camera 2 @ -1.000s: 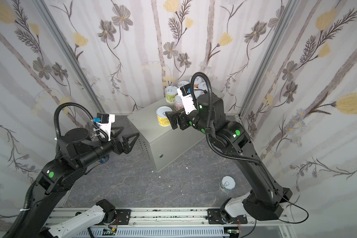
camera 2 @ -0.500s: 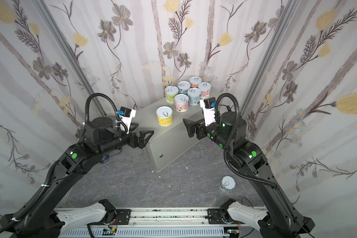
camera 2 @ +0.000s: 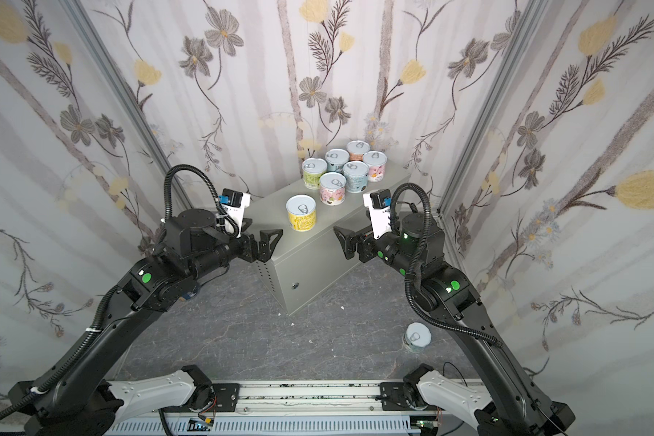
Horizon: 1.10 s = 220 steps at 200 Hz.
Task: Place and organize the canned foods onto the counter
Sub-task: 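Withdraw the right gripper while the left gripper reaches toward the yellow can, then grasp the yellow can with the left gripper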
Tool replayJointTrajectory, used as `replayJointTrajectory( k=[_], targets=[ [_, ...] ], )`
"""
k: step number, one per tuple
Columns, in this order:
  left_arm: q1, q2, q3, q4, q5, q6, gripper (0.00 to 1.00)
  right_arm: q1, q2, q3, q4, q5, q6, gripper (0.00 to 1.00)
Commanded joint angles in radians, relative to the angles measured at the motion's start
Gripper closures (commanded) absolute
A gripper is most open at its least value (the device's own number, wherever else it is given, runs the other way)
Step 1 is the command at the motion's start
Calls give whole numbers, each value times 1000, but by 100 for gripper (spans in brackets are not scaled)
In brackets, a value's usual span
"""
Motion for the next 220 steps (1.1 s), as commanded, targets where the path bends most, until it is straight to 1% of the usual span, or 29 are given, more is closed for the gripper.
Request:
replayJointTrajectory(
  k=[1,65,133,164,199,220],
  targets=[
    [-2,24,6,36,34,37,0,0,-16,-21,78,6,-17,1],
    [-15,128,56,96,56,58,0,-40,-73,-104,123,15,24,1],
    [-37,221,86,171,-33,67,0,-47,-146,-156,134,7,46,2],
    [-37,246,93,216,-11,72,0,-46,-174,-172,132,3,50,2],
    [-36,298,116,242,7,80,3,-47,-179,-185,132,-1,59,3],
    [-37,316,128,258,7,81,8,-47,-183,-185,128,2,59,3]
  ],
)
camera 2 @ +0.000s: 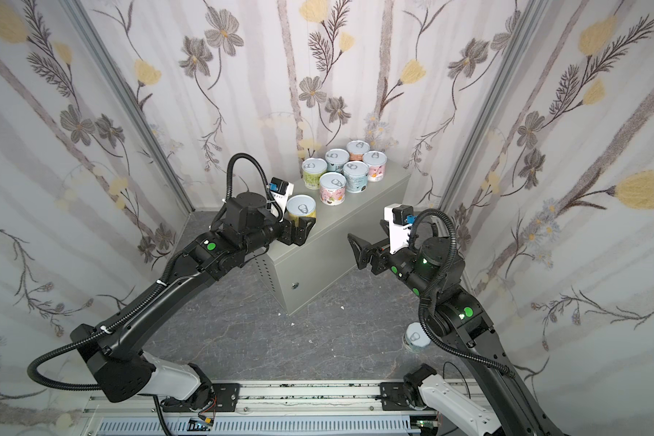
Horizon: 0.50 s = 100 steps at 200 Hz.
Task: Place and organize the canned foods onto the counter
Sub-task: 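Grasp the yellow can with the left gripper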
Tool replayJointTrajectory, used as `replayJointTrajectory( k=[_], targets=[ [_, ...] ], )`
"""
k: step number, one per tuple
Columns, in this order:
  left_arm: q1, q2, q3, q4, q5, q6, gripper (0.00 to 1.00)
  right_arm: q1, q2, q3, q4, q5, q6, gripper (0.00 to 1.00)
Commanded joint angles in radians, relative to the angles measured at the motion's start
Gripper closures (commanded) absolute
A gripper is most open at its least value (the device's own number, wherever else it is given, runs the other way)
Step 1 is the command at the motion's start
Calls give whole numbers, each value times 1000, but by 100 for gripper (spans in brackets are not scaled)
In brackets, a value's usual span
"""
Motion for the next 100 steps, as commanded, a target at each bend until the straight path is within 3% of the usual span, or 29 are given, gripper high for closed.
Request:
replayJointTrajectory(
  k=[1,61,100],
  targets=[
    [0,16,22,66,8,20,8,0,-3,-2,40,-5,6,3],
    [2,37,32,79,-56,47,30,-1,9,4,43,-10,6,4],
    [19,66,46,79,-82,62,34,-1,15,4,49,-8,6,4]
  ],
)
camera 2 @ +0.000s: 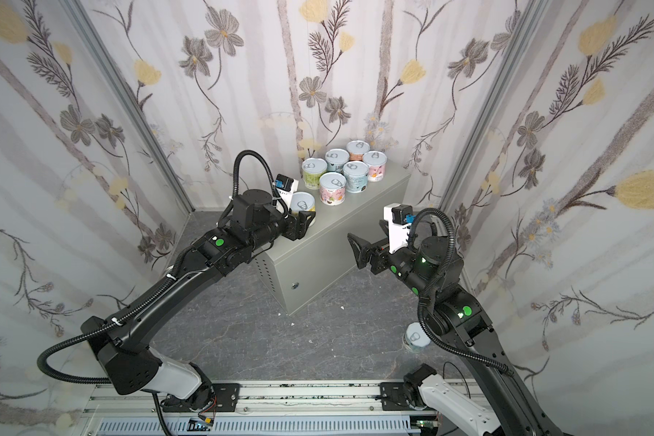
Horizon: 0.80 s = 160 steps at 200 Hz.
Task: Place and organize the canned foods onto the counter
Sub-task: 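Grasp the yellow can with the left gripper, then slide the yellow can with the left gripper toward the green-labelled can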
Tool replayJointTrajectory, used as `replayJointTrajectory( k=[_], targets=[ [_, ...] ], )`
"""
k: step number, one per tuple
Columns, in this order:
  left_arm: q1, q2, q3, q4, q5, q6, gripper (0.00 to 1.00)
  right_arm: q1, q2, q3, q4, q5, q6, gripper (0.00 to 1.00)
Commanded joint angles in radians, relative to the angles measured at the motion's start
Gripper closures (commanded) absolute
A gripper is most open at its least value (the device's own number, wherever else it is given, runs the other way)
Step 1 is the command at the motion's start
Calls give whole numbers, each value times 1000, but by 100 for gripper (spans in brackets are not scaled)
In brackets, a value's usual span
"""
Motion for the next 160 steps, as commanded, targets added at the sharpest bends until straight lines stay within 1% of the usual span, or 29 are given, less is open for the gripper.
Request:
replayJointTrajectory(
  k=[1,66,107,139,160],
  targets=[
    [16,18,21,33,-30,16,34,0,6,2,49,-6,-1,4],
    [119,99,125,32,-9,37,36,-1,-3,-25,60,41,-2,4],
    [151,177,209,32,9,33,36,-6,10,-23,66,48,2,5],
    [154,235,259,32,-34,46,36,-8,5,-29,68,48,2,5],
    [160,255,277,32,-38,43,36,-10,1,-37,68,48,1,5]
  ],
)
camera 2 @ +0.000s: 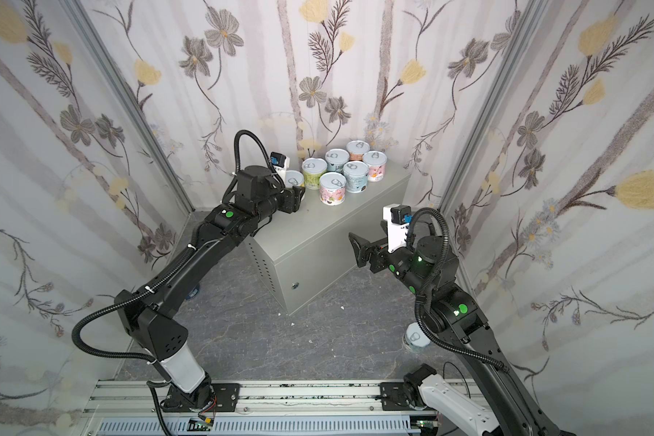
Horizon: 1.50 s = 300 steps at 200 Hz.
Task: Place and organize the canned foods onto the counter
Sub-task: 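Slide the yellow can with the left gripper toward the green-labelled can, then open the left gripper and pull both arms back from the cabinet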
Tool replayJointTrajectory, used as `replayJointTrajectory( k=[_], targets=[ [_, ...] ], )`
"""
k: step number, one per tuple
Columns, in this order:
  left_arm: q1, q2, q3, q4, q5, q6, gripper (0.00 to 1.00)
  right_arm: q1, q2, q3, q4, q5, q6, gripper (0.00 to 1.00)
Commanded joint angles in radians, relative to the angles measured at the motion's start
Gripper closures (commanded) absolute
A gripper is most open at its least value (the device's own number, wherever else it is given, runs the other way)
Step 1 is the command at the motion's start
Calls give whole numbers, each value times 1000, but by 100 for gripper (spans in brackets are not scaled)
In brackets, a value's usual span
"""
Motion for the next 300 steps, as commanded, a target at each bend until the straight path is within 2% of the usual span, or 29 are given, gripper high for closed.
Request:
replayJointTrajectory(
  k=[1,67,133,211,258,300],
  targets=[
    [6,19,27,39,-22,15,36,-3,-4,-9,56,15,1,5],
    [11,65,63,36,-32,22,32,-7,-11,-31,71,4,1,5],
    [11,79,70,36,-20,20,16,-7,-14,-41,79,-7,7,5],
    [1,35,66,32,5,10,6,-7,-13,-30,66,-12,35,4],
    [-11,-48,59,31,-5,5,0,-6,16,39,-74,111,109,3],
    [-19,-170,-18,32,-6,-22,0,-6,-12,33,-226,230,177,3]
  ],
)
